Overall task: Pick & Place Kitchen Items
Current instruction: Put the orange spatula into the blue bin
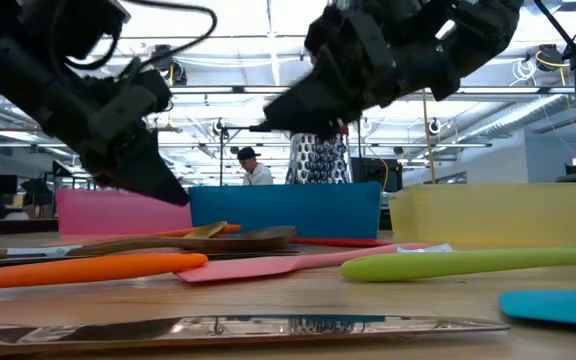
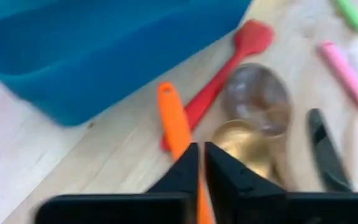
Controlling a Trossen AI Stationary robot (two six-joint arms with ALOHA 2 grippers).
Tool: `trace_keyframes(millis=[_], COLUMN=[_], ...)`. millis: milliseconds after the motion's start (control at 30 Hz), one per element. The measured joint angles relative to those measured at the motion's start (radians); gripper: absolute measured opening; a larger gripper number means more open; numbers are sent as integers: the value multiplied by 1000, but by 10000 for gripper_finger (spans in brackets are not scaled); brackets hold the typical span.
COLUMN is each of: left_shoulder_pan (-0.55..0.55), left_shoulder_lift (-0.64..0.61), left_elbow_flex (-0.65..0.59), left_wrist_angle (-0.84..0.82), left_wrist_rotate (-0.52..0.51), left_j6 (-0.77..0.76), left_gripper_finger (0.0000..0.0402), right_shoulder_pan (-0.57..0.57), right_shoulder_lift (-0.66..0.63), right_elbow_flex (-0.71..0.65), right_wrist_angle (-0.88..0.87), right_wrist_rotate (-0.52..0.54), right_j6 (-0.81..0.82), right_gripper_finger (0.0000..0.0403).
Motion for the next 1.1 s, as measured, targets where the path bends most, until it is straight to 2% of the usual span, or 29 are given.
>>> trace_keyframes(millis=[133, 267, 433, 567, 767, 1100], left_shoulder_pan=[9, 10, 10, 9, 10, 28], left_shoulder_lift=[0, 0, 54, 140, 176, 176], left_elbow_flex=[0, 0, 0, 1, 3, 2], left_wrist_angle=[-10, -11, -15, 9, 13, 8], left_wrist_rotate=[17, 17, 15, -1, -19, -11], left_j6=[-10, -18, -49, -69, -71, -69], left_gripper_finger=[103, 163, 193, 184, 151, 38], right_shoulder_pan=[14, 14, 13, 13, 13, 13], right_shoulder_lift=[-1, -1, -1, -1, -1, -2], right_elbow_flex=[0, 0, 0, 0, 1, 1], right_wrist_angle=[80, 79, 79, 80, 80, 84], right_wrist_rotate=[-2, -1, 1, 1, 1, 1], right_j6=[-63, -61, -60, -60, -56, -63], right_gripper_finger=[171, 171, 171, 171, 172, 172])
